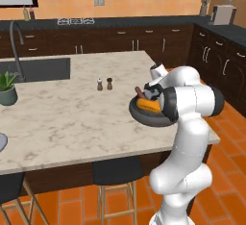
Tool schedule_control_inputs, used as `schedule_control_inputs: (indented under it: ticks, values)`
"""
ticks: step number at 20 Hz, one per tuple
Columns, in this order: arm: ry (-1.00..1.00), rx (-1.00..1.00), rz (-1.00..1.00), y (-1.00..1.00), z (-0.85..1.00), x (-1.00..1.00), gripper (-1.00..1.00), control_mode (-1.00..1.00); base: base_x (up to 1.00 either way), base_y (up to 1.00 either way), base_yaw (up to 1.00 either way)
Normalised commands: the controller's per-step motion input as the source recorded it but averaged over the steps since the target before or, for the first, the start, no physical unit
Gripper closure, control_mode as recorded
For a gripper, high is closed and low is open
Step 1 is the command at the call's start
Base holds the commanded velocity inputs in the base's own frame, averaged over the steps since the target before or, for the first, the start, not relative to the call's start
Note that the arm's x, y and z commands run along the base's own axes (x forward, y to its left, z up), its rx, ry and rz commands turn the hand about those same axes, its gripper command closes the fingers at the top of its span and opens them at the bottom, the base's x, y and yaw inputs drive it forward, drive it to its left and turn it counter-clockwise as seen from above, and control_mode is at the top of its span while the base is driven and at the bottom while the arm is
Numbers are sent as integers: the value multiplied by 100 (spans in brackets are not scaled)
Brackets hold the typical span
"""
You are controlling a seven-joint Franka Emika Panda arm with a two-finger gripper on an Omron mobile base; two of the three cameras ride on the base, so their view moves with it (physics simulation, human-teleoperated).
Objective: Place one bun and one sausage from the bowl on each plate.
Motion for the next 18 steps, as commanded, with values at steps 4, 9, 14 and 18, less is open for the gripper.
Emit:
schedule_control_inputs:
  ticks: [4, 9, 14, 18]
  values:
    - [-1, 5, 0, -2, 69, -97, 100, -100, 0, 0, 0]
    - [-6, 3, 0, 11, 100, -92, 100, -100, 0, 0, 0]
    - [-45, 33, -8, 0, 49, -100, 100, -100, 0, 0, 0]
    - [-9, 10, -3, 4, 14, -25, 100, 100, -75, 29, -5]
